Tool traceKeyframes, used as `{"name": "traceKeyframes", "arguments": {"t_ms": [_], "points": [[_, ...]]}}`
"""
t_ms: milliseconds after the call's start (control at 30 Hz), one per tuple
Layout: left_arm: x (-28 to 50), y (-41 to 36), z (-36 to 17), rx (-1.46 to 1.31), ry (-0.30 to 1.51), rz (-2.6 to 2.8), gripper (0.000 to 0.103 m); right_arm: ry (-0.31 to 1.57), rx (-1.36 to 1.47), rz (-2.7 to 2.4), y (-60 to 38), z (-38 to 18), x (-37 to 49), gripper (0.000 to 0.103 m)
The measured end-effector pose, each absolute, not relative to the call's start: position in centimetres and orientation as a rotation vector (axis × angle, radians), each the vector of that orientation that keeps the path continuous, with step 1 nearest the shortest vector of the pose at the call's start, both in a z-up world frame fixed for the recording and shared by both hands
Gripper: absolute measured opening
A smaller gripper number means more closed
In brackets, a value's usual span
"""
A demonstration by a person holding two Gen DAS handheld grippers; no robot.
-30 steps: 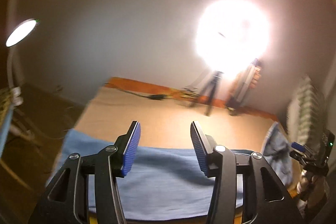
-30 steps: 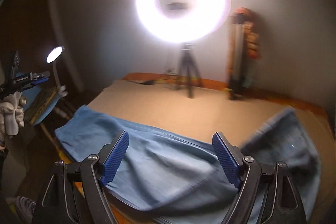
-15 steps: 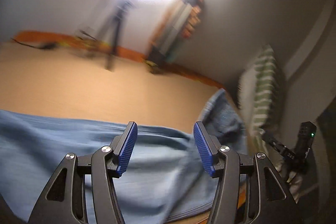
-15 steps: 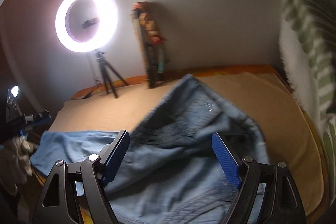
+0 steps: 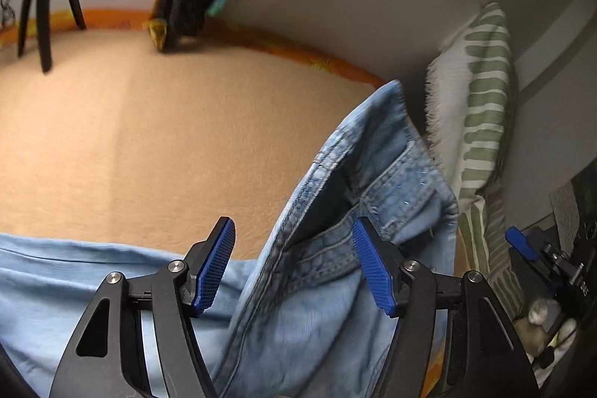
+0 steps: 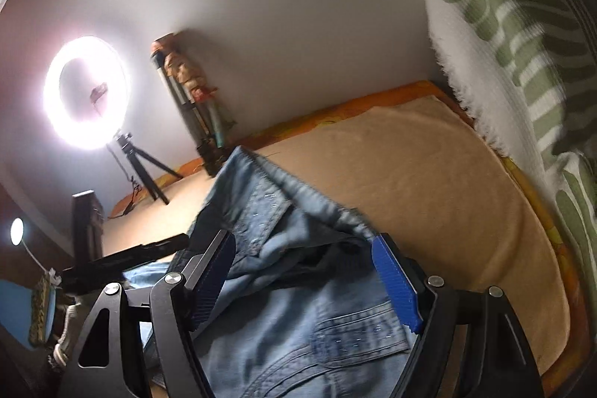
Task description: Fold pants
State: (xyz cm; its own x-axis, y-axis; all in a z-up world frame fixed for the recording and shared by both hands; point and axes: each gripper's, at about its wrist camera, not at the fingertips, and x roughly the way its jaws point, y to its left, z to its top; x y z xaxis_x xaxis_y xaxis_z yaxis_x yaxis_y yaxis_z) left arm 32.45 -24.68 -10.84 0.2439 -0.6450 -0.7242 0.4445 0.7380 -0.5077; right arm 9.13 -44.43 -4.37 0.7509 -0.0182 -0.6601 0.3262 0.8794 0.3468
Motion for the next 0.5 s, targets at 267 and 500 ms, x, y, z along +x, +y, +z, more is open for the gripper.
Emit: {"name": "traceKeyframes", "arguments": {"t_ms": [267, 500], "points": [[32.7, -25.7, -12.9, -0.213, 1.103, -0.747, 0.063, 0.709, 0.515, -0.176, -45.9, -5.1, 9.4, 0.079], [32.0, -26.8, -11.9, -0.153, 1.000, -0.795, 0.008, 0.717, 0.578, -0.163, -46.5, -5.9, 9.2, 0.079]]}}
